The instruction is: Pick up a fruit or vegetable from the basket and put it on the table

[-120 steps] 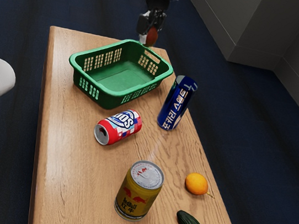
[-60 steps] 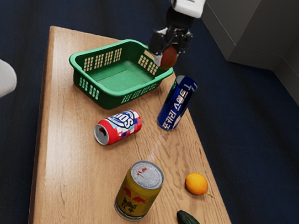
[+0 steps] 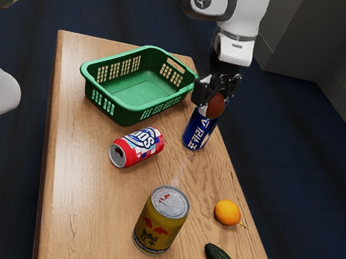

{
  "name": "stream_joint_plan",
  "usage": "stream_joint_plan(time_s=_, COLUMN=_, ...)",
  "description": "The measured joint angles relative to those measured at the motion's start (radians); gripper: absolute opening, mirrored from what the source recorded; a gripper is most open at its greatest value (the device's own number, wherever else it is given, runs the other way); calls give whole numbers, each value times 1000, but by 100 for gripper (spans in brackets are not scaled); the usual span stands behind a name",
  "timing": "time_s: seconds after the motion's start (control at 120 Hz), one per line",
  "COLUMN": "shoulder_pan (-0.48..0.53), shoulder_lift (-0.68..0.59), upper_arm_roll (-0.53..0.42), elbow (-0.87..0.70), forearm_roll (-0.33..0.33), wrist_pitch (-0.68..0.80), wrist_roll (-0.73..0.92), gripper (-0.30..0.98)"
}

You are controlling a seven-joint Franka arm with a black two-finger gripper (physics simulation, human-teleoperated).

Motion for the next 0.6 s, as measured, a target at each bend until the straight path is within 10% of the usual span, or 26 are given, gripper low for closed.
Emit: stream_joint_plan(time_s=0.6, shoulder_pan=9, shoulder_lift=23, upper_arm_roll=36, elbow=-296, forearm_roll=6, wrist_pitch=401, wrist_roll=-48, gripper=16)
